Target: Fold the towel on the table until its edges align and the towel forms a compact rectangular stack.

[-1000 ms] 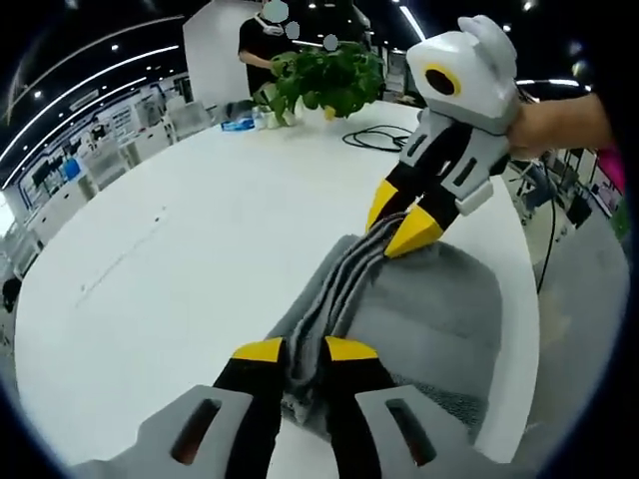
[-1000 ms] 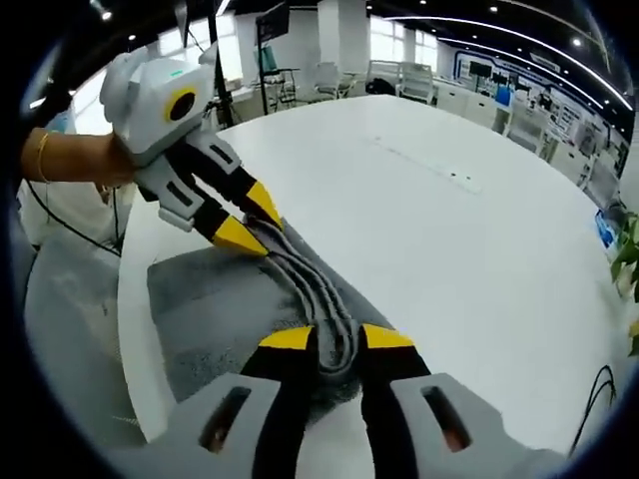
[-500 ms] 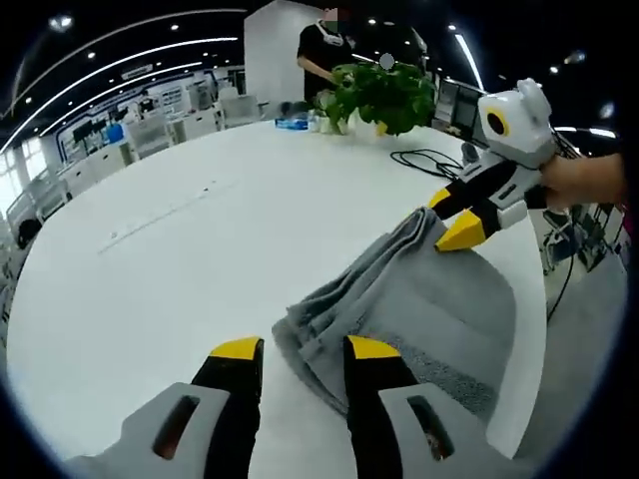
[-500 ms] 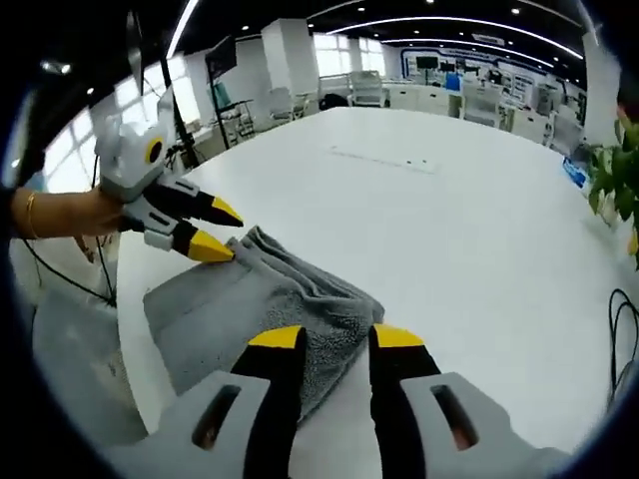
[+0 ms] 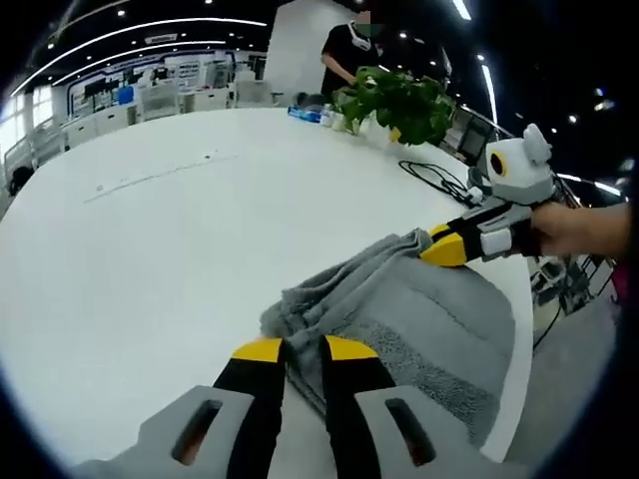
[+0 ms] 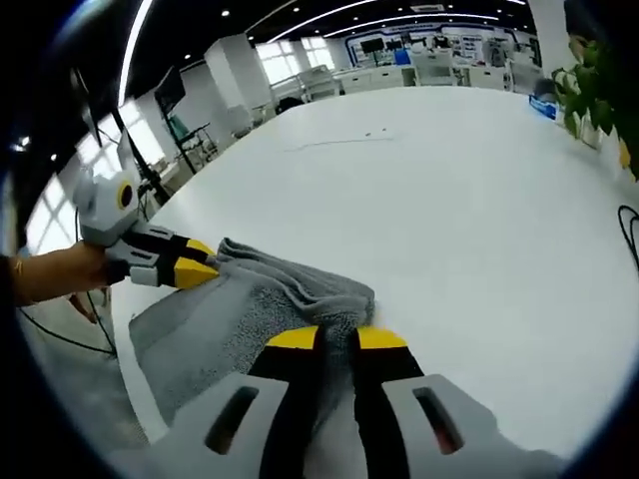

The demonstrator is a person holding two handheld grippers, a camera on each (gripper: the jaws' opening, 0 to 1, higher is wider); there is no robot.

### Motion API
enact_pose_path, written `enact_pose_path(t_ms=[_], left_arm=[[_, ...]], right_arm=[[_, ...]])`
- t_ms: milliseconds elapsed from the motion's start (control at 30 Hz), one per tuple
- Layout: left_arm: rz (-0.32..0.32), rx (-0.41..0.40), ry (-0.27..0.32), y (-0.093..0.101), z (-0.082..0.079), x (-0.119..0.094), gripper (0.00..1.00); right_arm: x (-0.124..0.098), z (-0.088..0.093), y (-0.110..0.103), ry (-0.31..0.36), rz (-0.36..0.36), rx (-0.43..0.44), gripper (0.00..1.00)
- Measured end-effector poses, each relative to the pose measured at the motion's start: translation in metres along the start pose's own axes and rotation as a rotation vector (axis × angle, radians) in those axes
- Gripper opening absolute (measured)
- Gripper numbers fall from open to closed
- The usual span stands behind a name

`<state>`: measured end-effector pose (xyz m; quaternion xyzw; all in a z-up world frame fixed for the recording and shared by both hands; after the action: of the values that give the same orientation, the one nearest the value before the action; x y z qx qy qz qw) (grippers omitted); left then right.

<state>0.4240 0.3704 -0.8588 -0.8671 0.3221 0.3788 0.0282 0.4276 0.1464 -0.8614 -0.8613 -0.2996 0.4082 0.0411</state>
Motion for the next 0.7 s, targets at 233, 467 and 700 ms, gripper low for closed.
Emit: enact_pose_path(t_ms=[233,467,700], left_arm=[[-0.021,-0.029,0.034,-0.018,-0.012,0.011,0.11],[-0.037,-0.007,0.052,-0.035,-0.028,0.023,0.10],[-0.046,0.003,0.066,-0.044,-0.036,0.028,0.09]], right_arm=[[0.014,-0.015,0.007,0.051,0.006,0.002,0.08],[0.032,-0.037,0.015,0.075,0.031,-0.035,0.07],[0.040,-0.045,0.015,0.112,0.056,-0.049,0.07]])
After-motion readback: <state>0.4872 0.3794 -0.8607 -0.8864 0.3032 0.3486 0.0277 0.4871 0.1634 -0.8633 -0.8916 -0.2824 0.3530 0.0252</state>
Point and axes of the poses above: the point that each gripper's makers call its tool centre point, and the gripper's own axes: x roughly forward along the fingers, y roughly to its right, z roughly out of its underside, the point moved 7 cm from there along -x, roughly backward along the fingers, and after that the axes turned 1 degree about -y, right-handed, at the moved point
